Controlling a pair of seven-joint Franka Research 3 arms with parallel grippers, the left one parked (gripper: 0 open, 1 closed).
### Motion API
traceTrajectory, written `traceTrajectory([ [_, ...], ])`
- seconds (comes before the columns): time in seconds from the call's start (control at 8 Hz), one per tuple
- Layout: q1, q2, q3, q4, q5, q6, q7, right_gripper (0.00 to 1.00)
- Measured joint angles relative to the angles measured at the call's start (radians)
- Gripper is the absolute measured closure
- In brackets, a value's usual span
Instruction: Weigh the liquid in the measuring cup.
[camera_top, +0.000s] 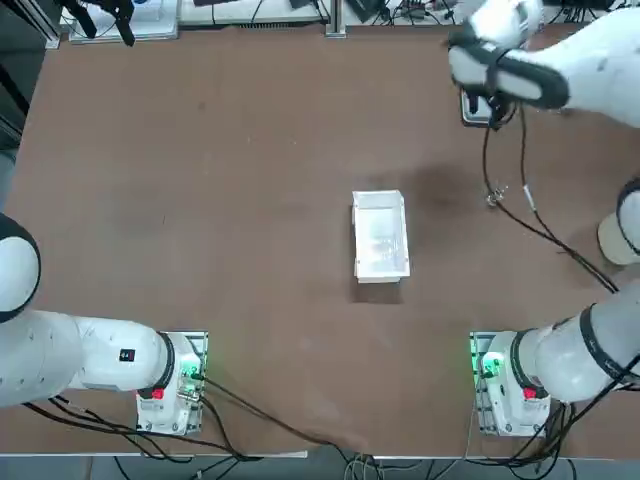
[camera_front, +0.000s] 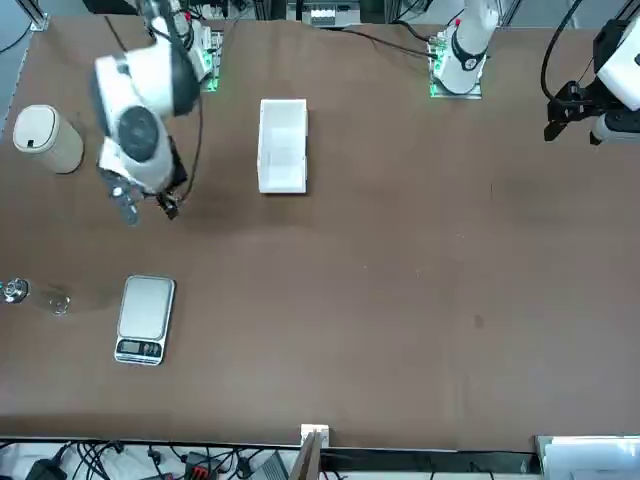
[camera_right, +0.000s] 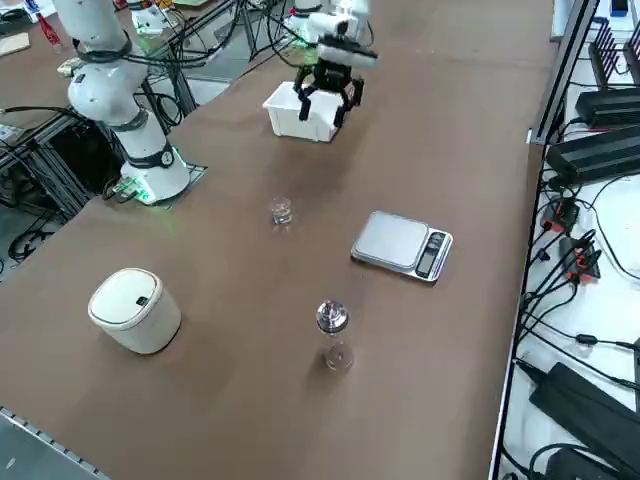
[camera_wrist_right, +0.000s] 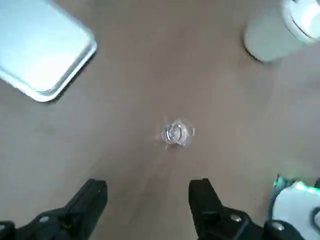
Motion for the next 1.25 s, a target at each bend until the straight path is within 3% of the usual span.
traceTrajectory([
  [0.25,0.063,0.13,0.0,-0.012,-0.073,-0.002,0.304,0.0],
  [0.62,0.08,0.296,-0.004,-0.012,-0.155,-0.025,0.673,0.0],
  [1.25,0.08,0.424,-0.017,-0.015,-0.242,-0.069,1.004,0.0],
])
